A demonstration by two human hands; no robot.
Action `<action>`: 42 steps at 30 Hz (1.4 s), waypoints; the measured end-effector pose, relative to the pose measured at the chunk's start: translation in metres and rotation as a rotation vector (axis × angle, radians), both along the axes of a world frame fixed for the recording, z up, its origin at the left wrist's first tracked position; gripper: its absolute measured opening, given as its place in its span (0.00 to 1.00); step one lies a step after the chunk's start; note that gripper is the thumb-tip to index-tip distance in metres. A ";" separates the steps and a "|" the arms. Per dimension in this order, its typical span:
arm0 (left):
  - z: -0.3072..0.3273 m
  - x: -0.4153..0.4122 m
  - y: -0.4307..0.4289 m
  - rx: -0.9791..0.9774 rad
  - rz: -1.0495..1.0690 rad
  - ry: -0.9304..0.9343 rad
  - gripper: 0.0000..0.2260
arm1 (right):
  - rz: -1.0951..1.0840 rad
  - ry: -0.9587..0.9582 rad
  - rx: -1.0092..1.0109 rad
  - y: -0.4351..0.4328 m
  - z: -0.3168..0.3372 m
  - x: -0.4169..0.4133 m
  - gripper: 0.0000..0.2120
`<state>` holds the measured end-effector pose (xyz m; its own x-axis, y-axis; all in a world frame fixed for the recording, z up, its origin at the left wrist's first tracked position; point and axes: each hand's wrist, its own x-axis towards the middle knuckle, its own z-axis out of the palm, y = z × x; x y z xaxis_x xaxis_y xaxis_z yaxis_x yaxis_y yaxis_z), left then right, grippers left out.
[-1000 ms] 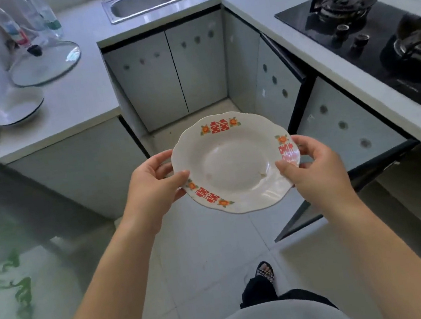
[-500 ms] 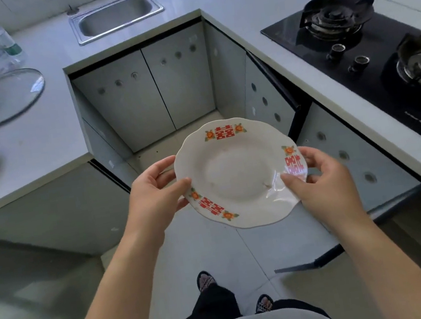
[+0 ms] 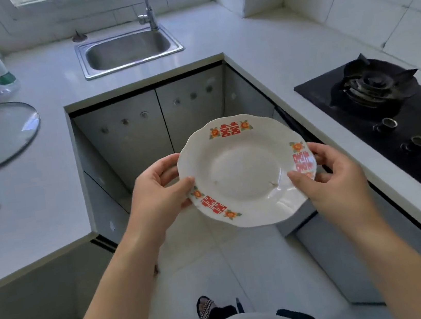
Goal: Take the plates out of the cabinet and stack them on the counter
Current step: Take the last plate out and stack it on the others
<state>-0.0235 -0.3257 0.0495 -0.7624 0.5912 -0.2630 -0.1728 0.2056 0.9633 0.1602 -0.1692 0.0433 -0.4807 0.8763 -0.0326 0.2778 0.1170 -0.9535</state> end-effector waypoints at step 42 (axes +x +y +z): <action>-0.008 -0.385 -0.027 -0.093 1.135 -0.014 0.16 | 1.097 -0.151 0.021 0.045 -0.007 -0.633 0.20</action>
<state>-0.4090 -0.3529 0.0417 -0.8412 -0.4610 -0.2827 -0.3157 -0.0058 0.9488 -0.4731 -0.1242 0.0366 -0.9889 -0.0219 -0.1468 0.1270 0.3866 -0.9135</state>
